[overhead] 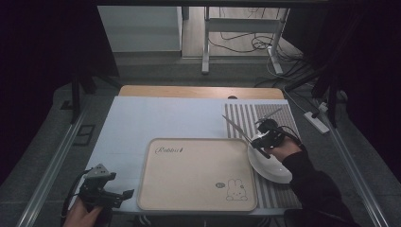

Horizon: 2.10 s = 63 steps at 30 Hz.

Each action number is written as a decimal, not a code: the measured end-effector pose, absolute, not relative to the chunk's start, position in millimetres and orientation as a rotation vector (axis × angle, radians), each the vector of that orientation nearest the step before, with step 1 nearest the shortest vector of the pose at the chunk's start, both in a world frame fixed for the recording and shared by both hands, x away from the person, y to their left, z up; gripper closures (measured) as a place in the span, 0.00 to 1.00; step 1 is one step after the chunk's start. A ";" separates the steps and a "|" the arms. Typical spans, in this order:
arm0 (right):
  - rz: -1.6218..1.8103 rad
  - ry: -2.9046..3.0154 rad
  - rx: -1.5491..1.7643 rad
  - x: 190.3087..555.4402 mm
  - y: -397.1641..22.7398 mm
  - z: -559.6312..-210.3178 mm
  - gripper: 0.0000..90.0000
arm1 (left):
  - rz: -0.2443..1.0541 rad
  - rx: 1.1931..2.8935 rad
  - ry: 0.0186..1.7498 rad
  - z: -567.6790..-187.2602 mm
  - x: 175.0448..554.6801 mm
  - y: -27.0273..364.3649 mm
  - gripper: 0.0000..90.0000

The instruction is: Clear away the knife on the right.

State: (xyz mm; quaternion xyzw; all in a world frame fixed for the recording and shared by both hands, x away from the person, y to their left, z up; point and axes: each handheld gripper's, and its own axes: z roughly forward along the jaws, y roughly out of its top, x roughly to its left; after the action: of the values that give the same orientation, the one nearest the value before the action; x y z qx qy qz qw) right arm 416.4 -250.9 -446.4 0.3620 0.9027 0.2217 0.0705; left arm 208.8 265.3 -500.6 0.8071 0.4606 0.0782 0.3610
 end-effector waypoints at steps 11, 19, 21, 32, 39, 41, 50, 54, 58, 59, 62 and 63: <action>0.684 2.793 0.960 382.9 -214.0 -451.0 0.89 | 0.200 2.079 1.186 -500.6 209.0 265.4 0.01; 0.670 2.843 0.899 359.6 -195.4 -465.8 0.89 | 0.202 2.082 1.185 -500.6 209.0 265.2 0.01; 0.660 2.847 0.896 355.0 -192.4 -471.4 0.89 | 0.202 2.083 1.184 -500.6 209.0 265.1 0.01; 0.608 2.895 0.837 338.1 -186.7 -493.7 0.87 | 0.205 2.084 1.180 -500.7 209.1 264.6 0.01; 0.781 2.887 0.777 351.0 -173.1 -479.5 1.00 | 0.204 2.090 1.180 -500.5 209.7 264.1 0.01; 0.769 2.911 0.744 354.8 -162.0 -480.7 1.00 | 0.205 2.091 1.178 -500.5 209.7 264.3 0.01; 0.700 2.942 0.615 374.5 -119.4 -502.6 1.00 | 0.206 2.084 1.176 -500.7 209.1 264.9 0.01; 0.676 2.892 0.641 379.0 -128.7 -501.6 1.00 | 0.206 2.088 1.176 -500.5 209.2 264.7 0.01; 0.673 2.868 0.708 383.7 -145.4 -500.7 1.00 | 0.206 2.090 1.176 -500.5 209.3 264.3 0.01; 0.682 2.873 0.722 384.1 -148.1 -500.5 1.00 | 0.205 2.089 1.177 -500.5 209.4 264.3 0.01; 0.669 2.861 0.734 382.6 -155.5 -500.1 1.00 | 0.206 2.090 1.177 -500.5 209.4 264.3 0.01; 0.664 2.860 0.734 382.3 -157.8 -499.8 1.00 | 0.206 2.090 1.177 -500.5 209.3 264.3 0.01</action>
State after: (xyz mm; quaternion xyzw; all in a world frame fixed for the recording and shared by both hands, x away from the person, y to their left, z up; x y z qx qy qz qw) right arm 382.3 -157.8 -499.8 0.2421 0.9434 0.2190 0.0578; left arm 209.3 264.3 -500.5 0.8102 0.4564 0.0800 0.3590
